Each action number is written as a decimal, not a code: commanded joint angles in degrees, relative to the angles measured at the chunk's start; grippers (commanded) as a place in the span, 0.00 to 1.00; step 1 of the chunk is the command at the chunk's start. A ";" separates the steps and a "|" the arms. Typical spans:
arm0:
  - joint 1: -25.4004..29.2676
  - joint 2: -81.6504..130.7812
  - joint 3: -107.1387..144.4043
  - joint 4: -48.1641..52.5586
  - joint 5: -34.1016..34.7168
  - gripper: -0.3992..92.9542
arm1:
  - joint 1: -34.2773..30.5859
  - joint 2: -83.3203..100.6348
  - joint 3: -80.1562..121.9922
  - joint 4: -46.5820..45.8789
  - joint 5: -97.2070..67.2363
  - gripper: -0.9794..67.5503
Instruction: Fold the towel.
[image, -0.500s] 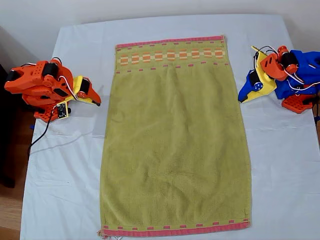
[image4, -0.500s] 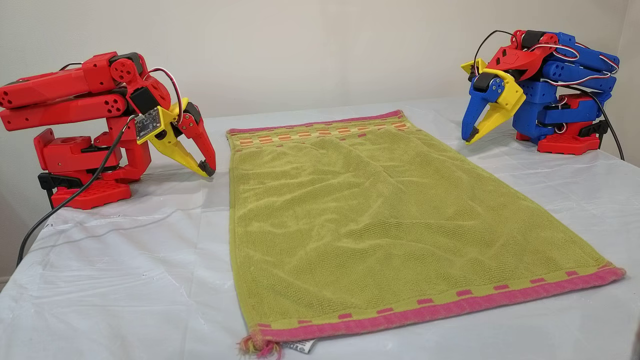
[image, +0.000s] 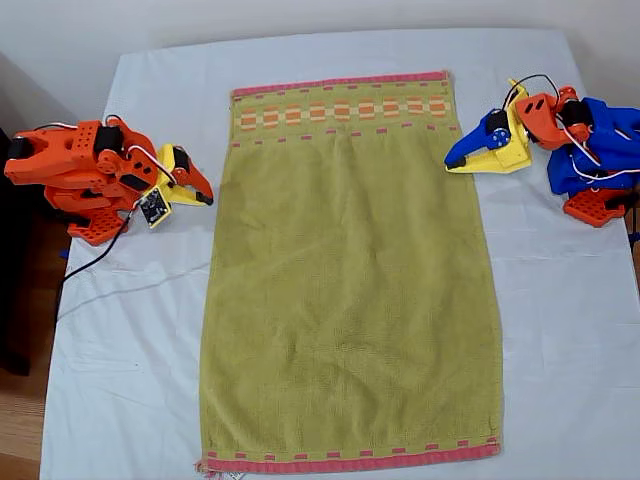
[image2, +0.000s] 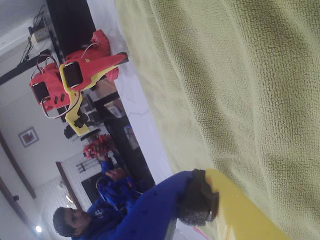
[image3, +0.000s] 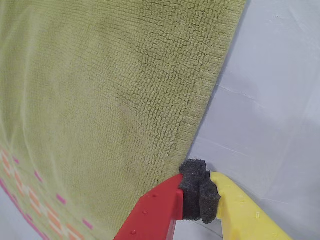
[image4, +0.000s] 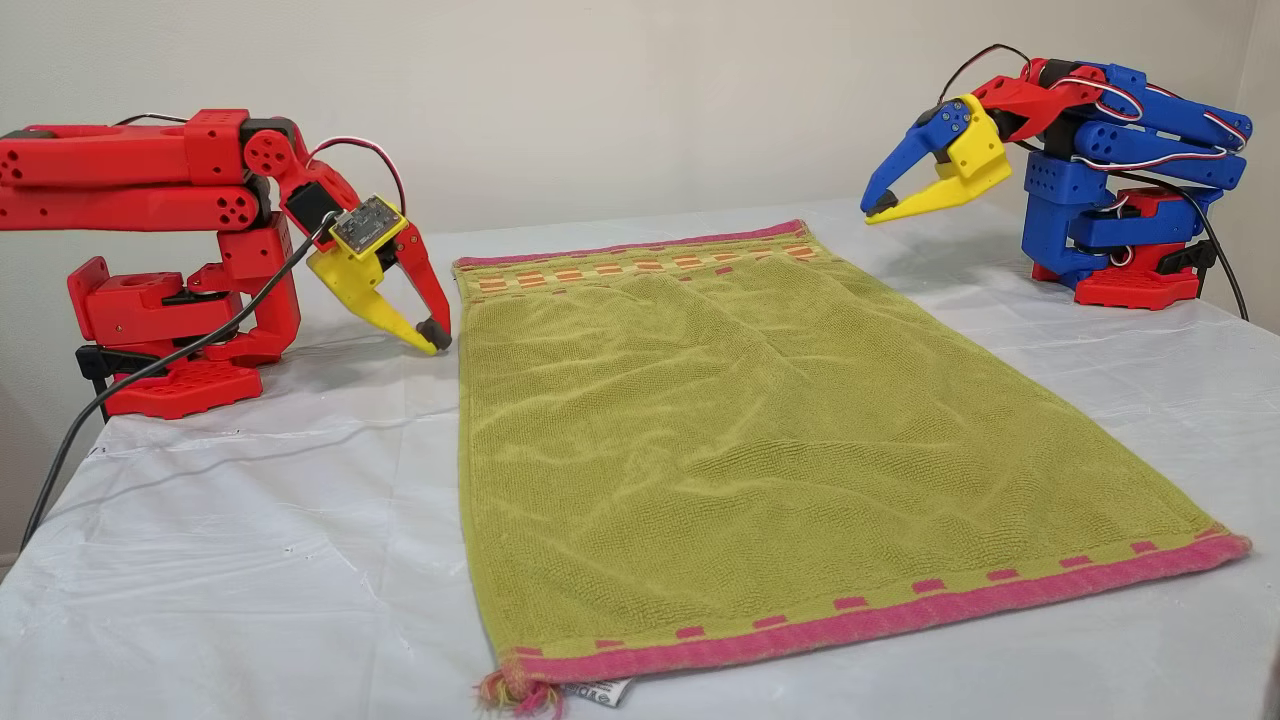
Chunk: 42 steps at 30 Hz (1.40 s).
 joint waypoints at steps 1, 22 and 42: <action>-0.26 0.26 0.18 -0.88 0.35 0.01 | 0.70 12.57 12.92 -1.49 0.62 0.02; -6.42 -20.13 -32.34 10.02 -15.38 0.01 | 14.77 5.98 -9.14 12.92 13.89 0.01; -4.31 -4.92 -23.99 7.56 -4.57 0.00 | 11.07 7.29 -11.43 9.49 5.27 0.01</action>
